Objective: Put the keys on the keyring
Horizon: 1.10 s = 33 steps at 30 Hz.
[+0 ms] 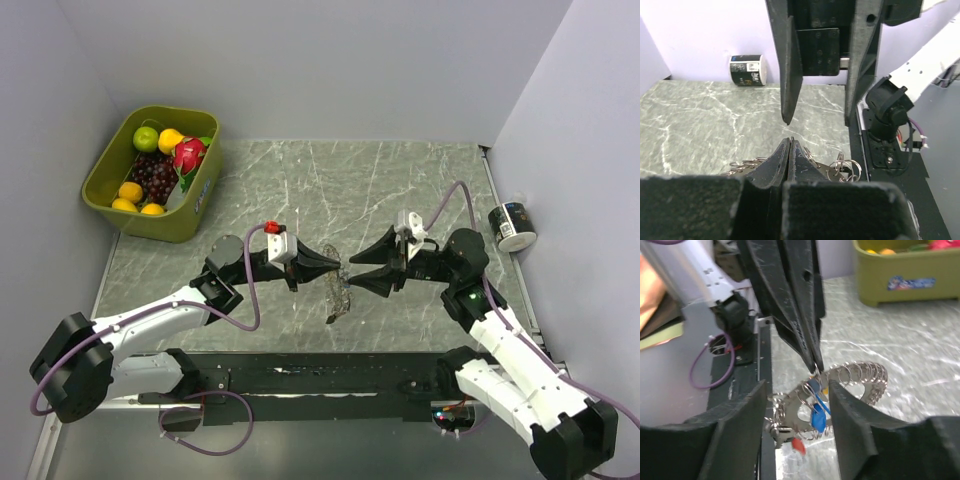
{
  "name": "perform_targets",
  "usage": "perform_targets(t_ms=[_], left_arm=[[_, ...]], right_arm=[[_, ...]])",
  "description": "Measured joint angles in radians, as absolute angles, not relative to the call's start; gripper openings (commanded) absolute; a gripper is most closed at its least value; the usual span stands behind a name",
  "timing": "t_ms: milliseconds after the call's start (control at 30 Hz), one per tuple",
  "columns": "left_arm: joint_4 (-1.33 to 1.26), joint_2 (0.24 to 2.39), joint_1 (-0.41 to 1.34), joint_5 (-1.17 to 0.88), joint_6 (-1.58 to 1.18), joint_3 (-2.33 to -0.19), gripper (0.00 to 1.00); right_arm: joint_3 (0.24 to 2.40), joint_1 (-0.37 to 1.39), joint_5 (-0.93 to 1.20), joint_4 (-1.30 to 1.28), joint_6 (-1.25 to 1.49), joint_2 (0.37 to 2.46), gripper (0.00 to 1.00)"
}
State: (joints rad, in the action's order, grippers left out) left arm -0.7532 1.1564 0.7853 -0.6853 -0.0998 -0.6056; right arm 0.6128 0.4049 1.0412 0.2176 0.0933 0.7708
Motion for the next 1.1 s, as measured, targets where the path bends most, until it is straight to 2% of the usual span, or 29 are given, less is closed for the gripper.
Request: perform_targets(t_ms=[33,133,500,700,800,867,1100], left_arm=[[-0.757,1.157,0.785,-0.694,-0.101,-0.606,0.01],[-0.763,1.161,0.785,-0.719,-0.104,-0.606,0.01],[-0.785,1.163,0.785,-0.756,-0.129,-0.606,0.01],[-0.783,1.163,0.785,-0.764,-0.128,-0.606,0.01],[-0.782,1.163,0.785,-0.763,-0.128,-0.606,0.01],[-0.782,1.163,0.783,-0.76,-0.128,-0.606,0.01],[-0.764,1.163,0.78,-0.754,-0.124,-0.607,0.01]], right_arm=[[0.613,0.405,1.054,0.231,0.099,0.777,0.49],[0.613,0.405,1.084,0.253,0.11,0.798,0.45],[0.613,0.405,1.094,0.27,0.119,0.876,0.4],[0.613,0.405,1.099,0.282,0.138,0.9,0.24],[0.613,0.405,1.112,0.294,0.151,0.908,0.05],[0.613,0.405,1.126,0.301,0.162,0.914,0.0],[0.617,0.405,1.142,0.301,0.167,0.93,0.0]])
